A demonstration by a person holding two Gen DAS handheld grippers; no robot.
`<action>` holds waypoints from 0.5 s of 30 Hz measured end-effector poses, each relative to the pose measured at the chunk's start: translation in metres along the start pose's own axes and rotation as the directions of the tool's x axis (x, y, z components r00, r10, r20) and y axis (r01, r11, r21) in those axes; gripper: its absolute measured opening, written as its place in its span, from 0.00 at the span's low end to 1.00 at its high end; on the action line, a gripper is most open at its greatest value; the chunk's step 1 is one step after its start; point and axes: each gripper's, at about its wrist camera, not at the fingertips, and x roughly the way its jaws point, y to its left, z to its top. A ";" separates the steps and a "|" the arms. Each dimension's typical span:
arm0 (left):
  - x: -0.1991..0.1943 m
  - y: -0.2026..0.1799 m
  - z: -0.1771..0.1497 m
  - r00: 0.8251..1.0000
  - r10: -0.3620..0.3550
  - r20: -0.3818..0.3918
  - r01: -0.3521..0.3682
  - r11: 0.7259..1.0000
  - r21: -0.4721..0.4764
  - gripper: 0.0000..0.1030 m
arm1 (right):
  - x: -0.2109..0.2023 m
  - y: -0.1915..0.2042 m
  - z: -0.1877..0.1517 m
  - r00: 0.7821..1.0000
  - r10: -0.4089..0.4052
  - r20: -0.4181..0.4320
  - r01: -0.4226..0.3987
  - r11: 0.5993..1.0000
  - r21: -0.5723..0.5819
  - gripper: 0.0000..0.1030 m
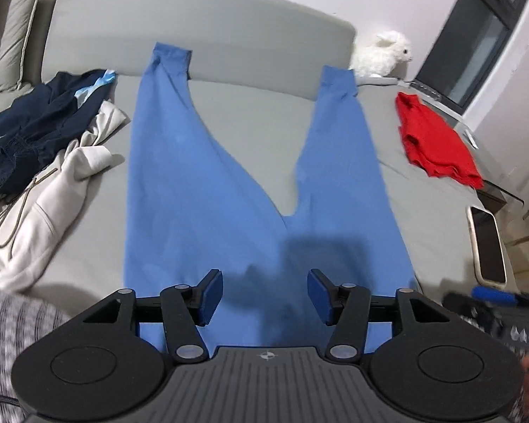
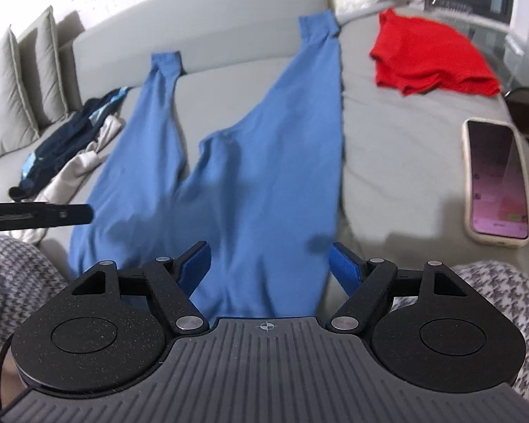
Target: Fold clothes
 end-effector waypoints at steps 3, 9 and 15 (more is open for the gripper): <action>0.003 -0.004 -0.019 0.997 0.041 -0.059 -0.039 0.998 0.039 0.58 | 0.000 -0.003 -0.002 1.000 0.009 -0.007 -0.009 1.000 0.024 0.76; 0.001 0.013 -0.016 0.991 0.124 -0.056 -0.127 0.990 -0.053 0.60 | 0.010 -0.009 -0.008 0.998 -0.024 -0.050 0.025 0.999 0.025 0.76; 0.000 0.056 -0.012 0.985 0.167 -0.038 -0.171 0.949 -0.265 0.49 | 0.028 -0.025 -0.009 0.998 0.026 -0.062 -0.017 0.989 0.147 0.58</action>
